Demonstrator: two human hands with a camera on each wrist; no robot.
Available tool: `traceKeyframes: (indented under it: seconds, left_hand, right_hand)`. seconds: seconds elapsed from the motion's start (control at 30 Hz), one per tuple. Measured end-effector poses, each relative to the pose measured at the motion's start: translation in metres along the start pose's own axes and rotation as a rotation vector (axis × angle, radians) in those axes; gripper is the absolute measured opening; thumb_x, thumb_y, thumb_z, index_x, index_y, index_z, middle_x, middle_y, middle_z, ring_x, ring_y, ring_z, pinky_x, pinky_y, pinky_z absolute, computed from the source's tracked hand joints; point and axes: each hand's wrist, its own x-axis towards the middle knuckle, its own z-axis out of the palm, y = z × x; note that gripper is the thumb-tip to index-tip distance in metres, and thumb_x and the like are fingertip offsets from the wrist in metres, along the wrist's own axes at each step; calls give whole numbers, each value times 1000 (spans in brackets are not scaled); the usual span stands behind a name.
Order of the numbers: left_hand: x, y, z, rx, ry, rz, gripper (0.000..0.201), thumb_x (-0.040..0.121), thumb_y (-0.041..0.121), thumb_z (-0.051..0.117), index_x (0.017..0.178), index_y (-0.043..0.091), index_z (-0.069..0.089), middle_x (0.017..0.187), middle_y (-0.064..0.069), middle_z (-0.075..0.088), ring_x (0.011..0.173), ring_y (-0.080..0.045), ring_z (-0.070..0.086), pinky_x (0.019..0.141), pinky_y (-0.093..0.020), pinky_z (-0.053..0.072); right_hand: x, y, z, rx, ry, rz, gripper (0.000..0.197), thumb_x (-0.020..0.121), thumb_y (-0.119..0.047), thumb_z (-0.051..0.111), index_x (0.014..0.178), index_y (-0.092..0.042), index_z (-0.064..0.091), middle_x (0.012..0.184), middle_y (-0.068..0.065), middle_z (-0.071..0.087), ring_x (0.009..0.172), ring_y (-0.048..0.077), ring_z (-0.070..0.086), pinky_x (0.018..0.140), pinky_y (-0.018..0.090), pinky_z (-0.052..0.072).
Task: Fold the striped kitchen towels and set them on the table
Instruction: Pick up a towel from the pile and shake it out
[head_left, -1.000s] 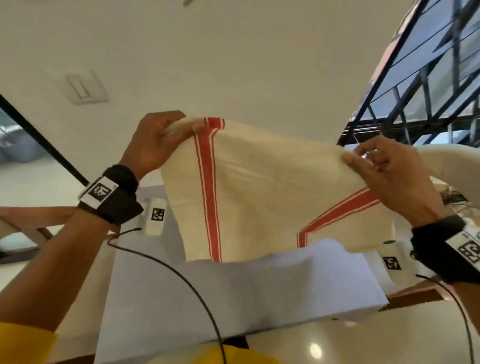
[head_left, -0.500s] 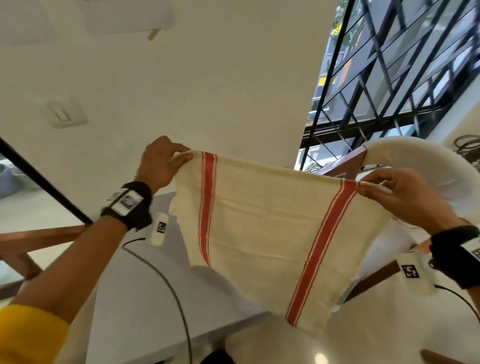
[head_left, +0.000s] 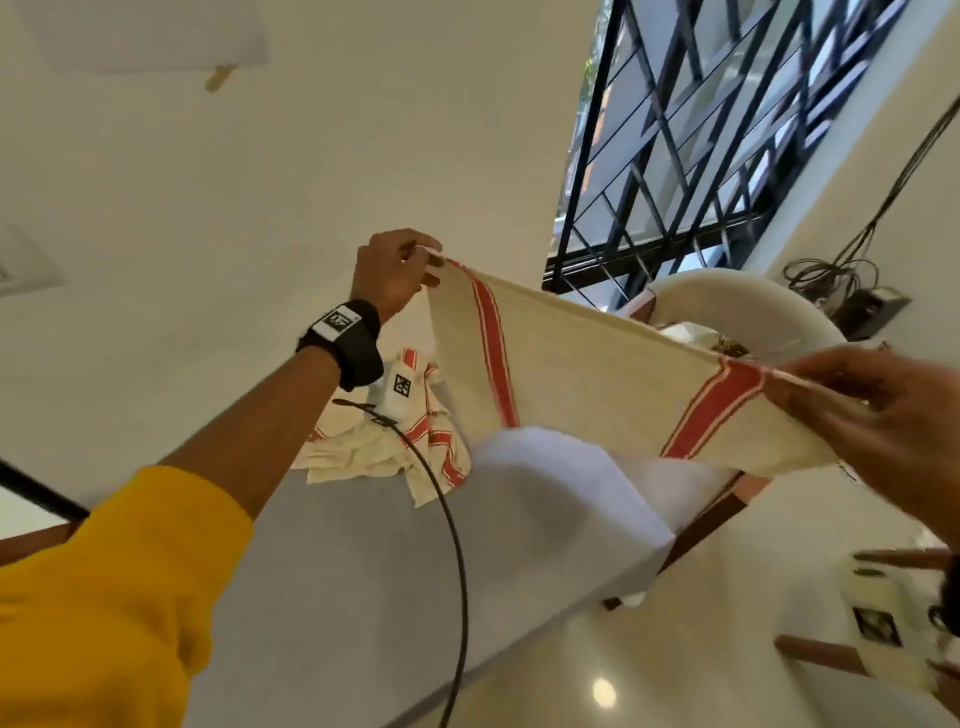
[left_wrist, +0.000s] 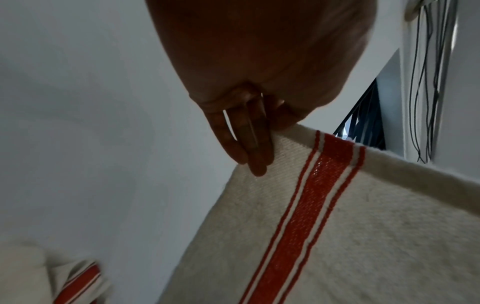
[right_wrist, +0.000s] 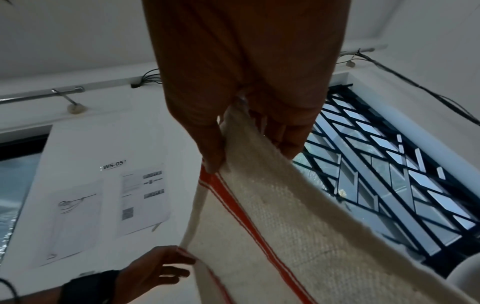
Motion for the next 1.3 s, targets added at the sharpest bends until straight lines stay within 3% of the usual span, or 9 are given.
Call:
traceKeyframes:
  seconds: [0.07,0.2,0.37,0.57,0.73,0.97,1.1,1.23,1.3]
  left_hand:
    - [-5,-18,-12,-106,-22,-44,33,103,22,47,107,8,76,102,-10,78,82,-23,78,74,-36,59]
    - [-28,-78,-35,-16,-17,-115,35,101,42,61,104,11,79,98,-2,79,79,-19,78,73,-37,62]
    - [-66,-175,-84,190,-76,-146,18,98,26,69,103,14,81,104,-4,79,89,-20,77,86,-34,60]
    - [-131,-291,-150,408,-236,-376,28,97,26,70,124,19,74,126,-9,72,114,-27,68,96,-28,47]
    - [-169,-348,-173,474,-264,-488,44,97,14,66,139,24,63,140,-15,63,122,-32,61,103,-33,45]
    - [-201,-405,-193,588,-175,-545,44,100,11,57,142,22,61,132,-17,68,118,-37,63,104,-40,47]
    - [-228,-442,-200,654,-141,-547,45,101,13,54,145,21,58,123,-20,70,114,-40,63,101,-45,48]
    - [-266,-476,-202,647,-112,-591,57,105,23,53,159,14,36,159,-24,40,145,-44,40,119,-53,36]
    - [-276,-475,-194,707,-64,-522,62,106,37,48,162,19,26,168,-23,20,153,-46,24,121,-59,28]
  right_hand:
    - [-22,-13,22,-30,-145,-9,17,84,-35,74,95,-47,70,91,-30,72,84,-5,70,59,19,56]
    - [-47,-36,85,-17,-349,24,11,84,-50,71,94,-46,73,95,-20,75,87,4,73,77,19,58]
    - [-62,-29,180,-47,-430,102,16,88,-29,79,90,-43,73,92,-23,73,87,5,71,74,22,57]
    - [-110,-28,326,26,-680,217,4,89,-30,76,90,-28,73,86,-14,74,79,7,70,75,33,58]
    - [-143,-38,434,31,-857,246,11,85,-33,71,95,-27,72,93,-15,71,84,3,65,77,22,54]
    - [-208,-73,556,129,-1112,243,13,85,-25,67,95,-34,67,96,-16,64,94,8,64,85,22,50]
    - [-242,-85,602,213,-1184,194,20,88,-16,63,106,-19,71,106,-1,73,96,11,65,90,23,52]
    - [-248,-82,618,256,-1334,110,28,92,-32,69,117,-18,71,119,-2,73,94,7,66,88,21,52]
    - [-231,-66,618,235,-1171,66,29,95,-40,65,115,-21,72,119,-8,71,99,5,65,93,25,53]
